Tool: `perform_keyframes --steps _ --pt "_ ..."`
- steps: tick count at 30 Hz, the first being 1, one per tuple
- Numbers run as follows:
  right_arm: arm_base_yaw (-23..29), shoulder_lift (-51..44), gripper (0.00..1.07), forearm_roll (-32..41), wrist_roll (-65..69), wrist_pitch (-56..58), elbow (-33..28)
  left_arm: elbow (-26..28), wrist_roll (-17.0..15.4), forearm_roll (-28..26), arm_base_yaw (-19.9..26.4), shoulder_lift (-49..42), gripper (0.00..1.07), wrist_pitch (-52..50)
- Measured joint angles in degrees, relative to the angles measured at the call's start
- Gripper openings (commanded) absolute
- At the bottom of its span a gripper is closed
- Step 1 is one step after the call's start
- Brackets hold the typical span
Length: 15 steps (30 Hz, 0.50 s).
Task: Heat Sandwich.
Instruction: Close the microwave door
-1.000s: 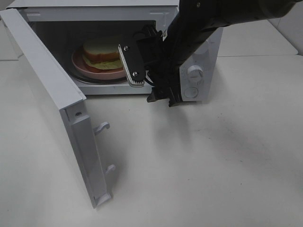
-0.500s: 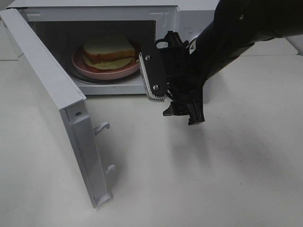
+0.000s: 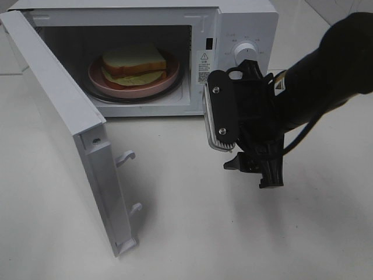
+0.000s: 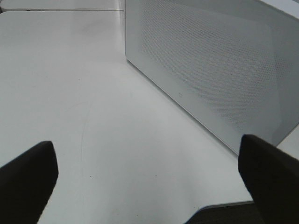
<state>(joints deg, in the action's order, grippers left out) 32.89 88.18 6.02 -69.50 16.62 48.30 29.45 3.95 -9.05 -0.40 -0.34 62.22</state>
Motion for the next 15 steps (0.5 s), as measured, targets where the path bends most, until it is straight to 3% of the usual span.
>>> perform_keyframes --steps 15 --pt "0.0 -10.49 0.76 0.0 26.53 -0.11 -10.03 0.0 0.0 0.0 0.0 0.0 0.98 0.0"
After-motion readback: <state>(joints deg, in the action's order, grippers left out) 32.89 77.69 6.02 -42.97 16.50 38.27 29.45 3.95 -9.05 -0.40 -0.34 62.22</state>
